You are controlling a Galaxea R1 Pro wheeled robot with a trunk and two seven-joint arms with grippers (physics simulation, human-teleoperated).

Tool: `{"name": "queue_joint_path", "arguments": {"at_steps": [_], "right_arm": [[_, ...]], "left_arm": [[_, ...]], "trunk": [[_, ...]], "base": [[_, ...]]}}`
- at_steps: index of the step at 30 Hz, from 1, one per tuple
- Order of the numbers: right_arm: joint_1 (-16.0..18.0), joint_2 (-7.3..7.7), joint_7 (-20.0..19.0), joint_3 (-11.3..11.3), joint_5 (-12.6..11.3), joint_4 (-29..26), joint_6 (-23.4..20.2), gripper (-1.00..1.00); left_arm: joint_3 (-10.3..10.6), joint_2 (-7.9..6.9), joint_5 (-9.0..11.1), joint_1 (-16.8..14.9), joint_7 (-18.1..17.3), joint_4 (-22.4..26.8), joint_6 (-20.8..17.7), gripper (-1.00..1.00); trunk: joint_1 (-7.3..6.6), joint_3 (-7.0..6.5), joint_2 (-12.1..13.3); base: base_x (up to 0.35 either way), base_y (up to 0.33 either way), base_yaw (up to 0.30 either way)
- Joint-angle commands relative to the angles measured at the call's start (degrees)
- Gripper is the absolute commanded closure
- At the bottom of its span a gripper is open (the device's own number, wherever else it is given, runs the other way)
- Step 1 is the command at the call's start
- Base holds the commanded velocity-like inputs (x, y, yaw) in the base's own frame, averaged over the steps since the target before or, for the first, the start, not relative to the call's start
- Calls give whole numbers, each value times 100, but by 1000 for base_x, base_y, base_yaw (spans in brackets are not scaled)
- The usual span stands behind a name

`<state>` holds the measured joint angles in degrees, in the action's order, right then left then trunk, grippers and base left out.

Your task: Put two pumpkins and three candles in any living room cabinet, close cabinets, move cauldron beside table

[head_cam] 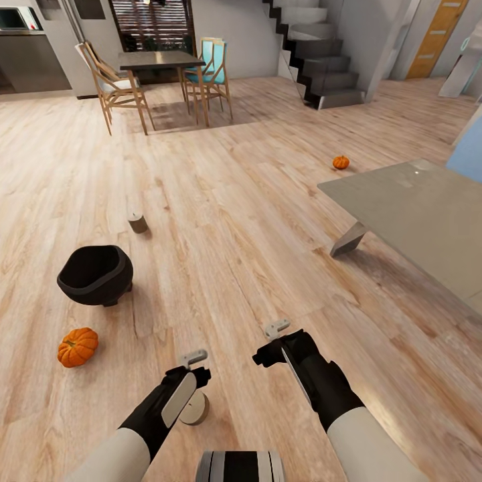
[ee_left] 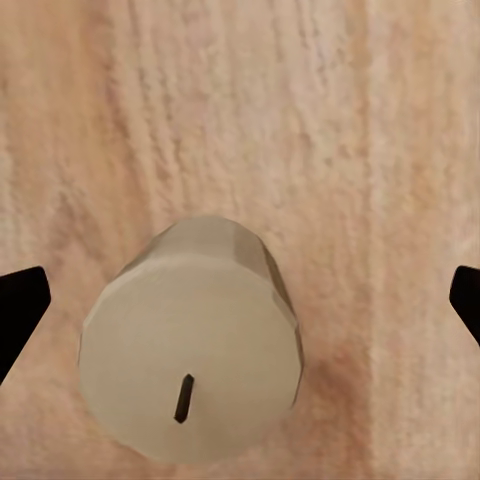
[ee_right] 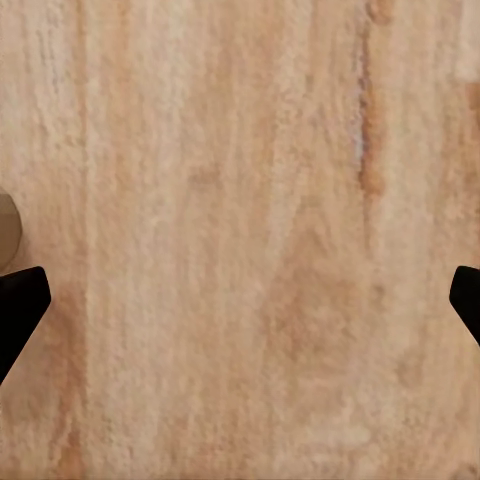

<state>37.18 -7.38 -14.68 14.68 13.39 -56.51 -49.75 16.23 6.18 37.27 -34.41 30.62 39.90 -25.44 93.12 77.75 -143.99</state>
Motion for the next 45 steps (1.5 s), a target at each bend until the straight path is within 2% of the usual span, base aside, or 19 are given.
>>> {"name": "queue_joint_path", "arguments": {"at_steps": [1,4,9,13,18,22,26,34,45], "right_arm": [[0,0,0,0,0,0,0,-100],[0,0,0,0,3,0,0,-100],[0,0,0,0,1,0,0,-100],[0,0,0,0,3,0,0,-100],[0,0,0,0,5,0,0,-100],[18,23,-26,-35,-122,130,3,-100],[11,7,-26,-35,-174,202,8,-100],[9,30,-19,-33,-432,228,9,-100],[9,27,-16,-35,-433,220,1,-100]], "left_arm": [[3,-1,-2,2,-6,-4,-2,-100],[9,-2,-7,3,-11,-7,-1,-100],[0,-69,-4,0,-12,-6,4,-100],[1,-109,-8,-1,-12,12,14,-100],[-5,-127,-9,-4,-19,15,13,-100],[-63,-249,118,126,-95,145,-118,-100],[-18,-152,69,195,5,127,-147,-100],[0,-127,37,189,32,-8,-111,-100],[-3,-126,42,189,32,-8,-110,-100]], "trunk": [[0,0,0],[0,0,0],[13,111,-7],[13,111,-7],[23,199,-12],[23,199,-12],[23,199,-12],[23,199,-12],[23,199,-12]], "base": [[0,0,0],[0,0,0],[0,0,0],[0,0,0],[0,0,0],[0,0,0],[0,0,0],[0,0,0],[0,0,3]]}}
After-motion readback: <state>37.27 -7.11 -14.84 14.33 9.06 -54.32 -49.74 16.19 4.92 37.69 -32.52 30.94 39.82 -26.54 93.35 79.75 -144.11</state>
